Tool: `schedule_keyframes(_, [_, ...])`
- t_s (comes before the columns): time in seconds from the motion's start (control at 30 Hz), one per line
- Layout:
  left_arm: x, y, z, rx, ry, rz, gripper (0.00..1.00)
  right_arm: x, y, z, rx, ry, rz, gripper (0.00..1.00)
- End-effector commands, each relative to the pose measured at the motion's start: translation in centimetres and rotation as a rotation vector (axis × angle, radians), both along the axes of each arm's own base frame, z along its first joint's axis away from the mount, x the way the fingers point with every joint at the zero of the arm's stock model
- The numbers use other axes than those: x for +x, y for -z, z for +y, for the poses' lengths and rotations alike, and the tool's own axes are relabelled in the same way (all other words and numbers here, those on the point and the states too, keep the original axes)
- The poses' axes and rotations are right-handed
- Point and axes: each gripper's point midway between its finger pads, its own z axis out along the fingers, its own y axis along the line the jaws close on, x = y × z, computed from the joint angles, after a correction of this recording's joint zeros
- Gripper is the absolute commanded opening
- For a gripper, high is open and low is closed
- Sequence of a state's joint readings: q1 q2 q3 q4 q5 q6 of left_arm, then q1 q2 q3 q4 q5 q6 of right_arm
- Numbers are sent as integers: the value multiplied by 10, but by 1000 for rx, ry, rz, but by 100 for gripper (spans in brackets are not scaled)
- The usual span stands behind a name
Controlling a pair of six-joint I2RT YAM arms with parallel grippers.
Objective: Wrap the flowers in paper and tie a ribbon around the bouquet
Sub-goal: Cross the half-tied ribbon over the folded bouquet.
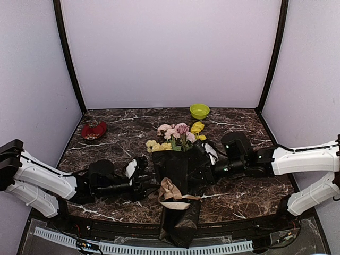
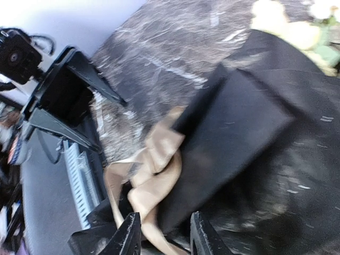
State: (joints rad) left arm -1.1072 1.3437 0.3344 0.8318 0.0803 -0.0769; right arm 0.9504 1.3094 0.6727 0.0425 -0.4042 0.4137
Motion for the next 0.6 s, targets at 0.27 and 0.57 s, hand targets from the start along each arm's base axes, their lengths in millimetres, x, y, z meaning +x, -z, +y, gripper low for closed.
schedule_keyframes(0.27, [56,76,51,301,-371,193,54,60,71,-117,-296,622,71,38])
schedule_keyframes(0.57, [45,87,34,266,-283,244,57,91,87,-86,-195,531,106,38])
